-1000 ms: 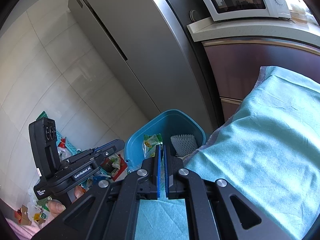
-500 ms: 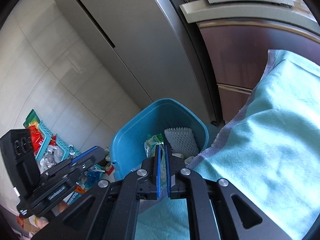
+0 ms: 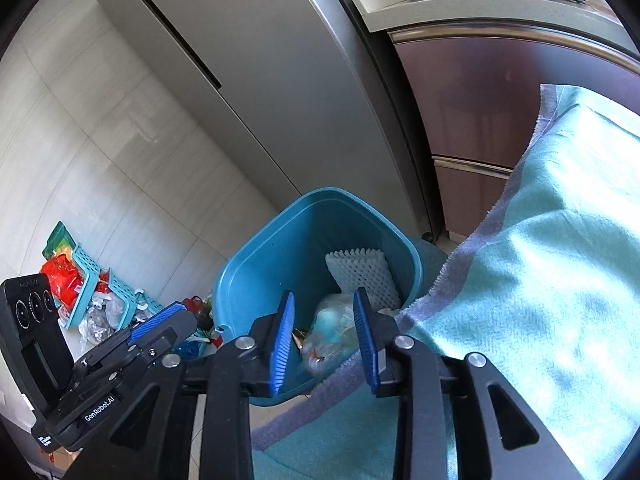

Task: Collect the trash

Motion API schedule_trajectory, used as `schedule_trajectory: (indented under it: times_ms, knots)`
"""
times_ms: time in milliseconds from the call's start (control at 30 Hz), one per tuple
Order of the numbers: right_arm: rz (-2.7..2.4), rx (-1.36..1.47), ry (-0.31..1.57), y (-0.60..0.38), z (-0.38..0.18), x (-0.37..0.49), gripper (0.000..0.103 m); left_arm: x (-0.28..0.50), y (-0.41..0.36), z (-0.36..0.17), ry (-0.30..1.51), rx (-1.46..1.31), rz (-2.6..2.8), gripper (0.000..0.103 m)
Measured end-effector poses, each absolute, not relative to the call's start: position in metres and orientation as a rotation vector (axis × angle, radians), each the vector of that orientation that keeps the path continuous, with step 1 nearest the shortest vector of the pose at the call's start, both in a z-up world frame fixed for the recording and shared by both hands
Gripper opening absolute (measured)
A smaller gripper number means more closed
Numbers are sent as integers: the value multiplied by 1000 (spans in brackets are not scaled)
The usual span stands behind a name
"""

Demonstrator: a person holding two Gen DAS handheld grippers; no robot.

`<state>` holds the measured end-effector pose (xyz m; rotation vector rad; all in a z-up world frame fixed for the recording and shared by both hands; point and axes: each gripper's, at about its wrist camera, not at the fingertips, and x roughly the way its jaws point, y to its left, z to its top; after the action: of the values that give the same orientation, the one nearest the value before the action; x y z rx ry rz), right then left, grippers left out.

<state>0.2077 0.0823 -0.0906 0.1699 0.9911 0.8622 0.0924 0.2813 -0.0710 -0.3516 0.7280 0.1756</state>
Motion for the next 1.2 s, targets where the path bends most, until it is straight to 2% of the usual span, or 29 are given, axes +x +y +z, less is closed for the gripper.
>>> schedule_trajectory:
  times_ms: [167,267,367,433,600,767,933,1033,1200]
  knots:
    - [873,172,987,77,-90,204,34,90,279,-72,728,-353,168,34]
    - [873,175,980,73,-89,202,34,88,278,-70,716,-352,161,38]
    - [870,169,954,64,-84,196,36,84,275,-66,701,-344,152,48]
    - [869,160,931,58,-80,191,44,82,271,-63,690,-331,146,58]
    - [844,138,851,35,-68,175,60,76,262,-57,666,-301,136,73]
    - [775,123,759,4,-59,156,76,66,247,-47,609,-255,129,96]
    - [688,100,655,-32,-50,132,91,56,227,-38,553,-216,124,98]
    - [627,88,580,-52,-45,114,95,50,210,-33,527,-185,130,98]
    - [513,67,469,-83,-37,85,96,42,181,-25,486,-156,112,98]
